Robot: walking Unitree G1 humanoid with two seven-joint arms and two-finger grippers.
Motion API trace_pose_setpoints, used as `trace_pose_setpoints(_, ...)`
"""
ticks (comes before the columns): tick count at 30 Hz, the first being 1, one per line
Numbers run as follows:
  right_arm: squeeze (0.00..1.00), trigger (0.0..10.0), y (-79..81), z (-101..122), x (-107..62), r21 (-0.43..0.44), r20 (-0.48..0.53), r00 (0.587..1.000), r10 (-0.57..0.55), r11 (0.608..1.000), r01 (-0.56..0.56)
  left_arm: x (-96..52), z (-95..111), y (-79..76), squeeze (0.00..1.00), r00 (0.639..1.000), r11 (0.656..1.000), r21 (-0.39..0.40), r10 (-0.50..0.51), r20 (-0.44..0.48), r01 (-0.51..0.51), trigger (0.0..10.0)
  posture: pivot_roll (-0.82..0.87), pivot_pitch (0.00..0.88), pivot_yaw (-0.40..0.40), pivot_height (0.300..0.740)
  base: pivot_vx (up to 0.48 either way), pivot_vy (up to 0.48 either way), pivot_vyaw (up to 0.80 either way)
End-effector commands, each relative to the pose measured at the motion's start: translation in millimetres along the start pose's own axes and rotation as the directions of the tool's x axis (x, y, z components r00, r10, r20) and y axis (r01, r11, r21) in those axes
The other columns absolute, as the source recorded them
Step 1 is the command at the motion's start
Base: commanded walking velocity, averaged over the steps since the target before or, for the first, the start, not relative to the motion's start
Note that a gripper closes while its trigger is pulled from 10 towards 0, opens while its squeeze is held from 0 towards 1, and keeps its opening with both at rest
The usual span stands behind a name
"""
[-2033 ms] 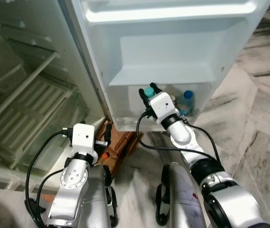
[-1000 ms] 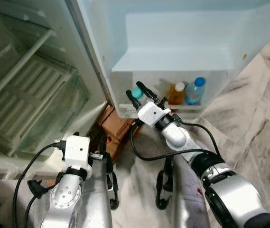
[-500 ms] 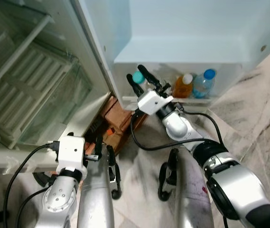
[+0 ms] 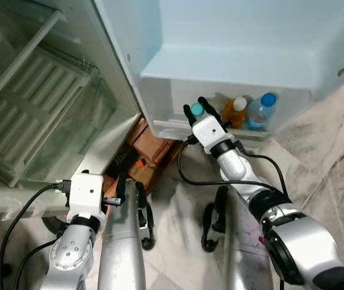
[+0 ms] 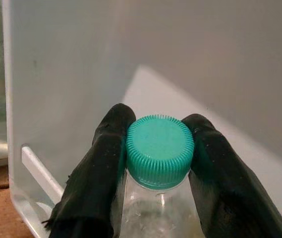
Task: Restocking fridge
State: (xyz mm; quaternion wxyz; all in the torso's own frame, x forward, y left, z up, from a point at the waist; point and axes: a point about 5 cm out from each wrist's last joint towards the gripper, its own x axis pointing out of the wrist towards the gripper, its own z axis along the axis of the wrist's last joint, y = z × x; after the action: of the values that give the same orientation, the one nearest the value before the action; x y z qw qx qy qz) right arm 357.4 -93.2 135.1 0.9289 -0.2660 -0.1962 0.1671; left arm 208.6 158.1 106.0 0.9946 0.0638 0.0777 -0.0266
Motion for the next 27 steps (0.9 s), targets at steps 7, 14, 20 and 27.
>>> trace_pose_setpoints(7, 0.0, 10.0, -0.7, -31.2, -15.9, 0.066, -0.24, 0.969, -0.057, 0.995, 0.074, 0.3, -7.3, 3.9, 0.0, 0.999, 1.0, 0.008, -0.003, -0.044, 0.003, 10.0, 0.28, 0.447, 0.11, 0.596, 0.0, 0.0, 0.0)
trace_pose_setpoints(14, 1.0, 10.0, -5.1, -39.7, -20.5, 0.078, -0.304, 0.95, -0.071, 0.992, 0.099, 2.5, -6.6, 3.7, 0.0, 0.999, 1.0, 0.012, 0.001, -0.041, 0.0, 10.0, 0.28, 0.443, 0.11, 0.596, 0.0, 0.0, 0.0)
trace_pose_setpoints(20, 1.0, 10.0, -19.0, -37.6, -15.5, 0.094, -0.301, 0.946, -0.121, 0.983, 0.156, 12.3, -4.1, 4.5, 0.0, 1.0, 1.0, 0.021, 0.002, -0.026, -0.002, 10.0, 0.25, 0.408, 0.104, 0.596, 0.0, 0.0, 0.0)
trace_pose_setpoints(27, 1.0, 10.0, -24.4, -25.1, -3.6, 0.141, -0.242, 0.961, -0.131, 0.976, 0.169, 16.6, -3.8, 3.4, 0.0, 1.0, 1.0, 0.028, 0.001, -0.023, 0.0, 10.0, 0.24, 0.382, 0.097, 0.596, 0.0, 0.0, 0.0)
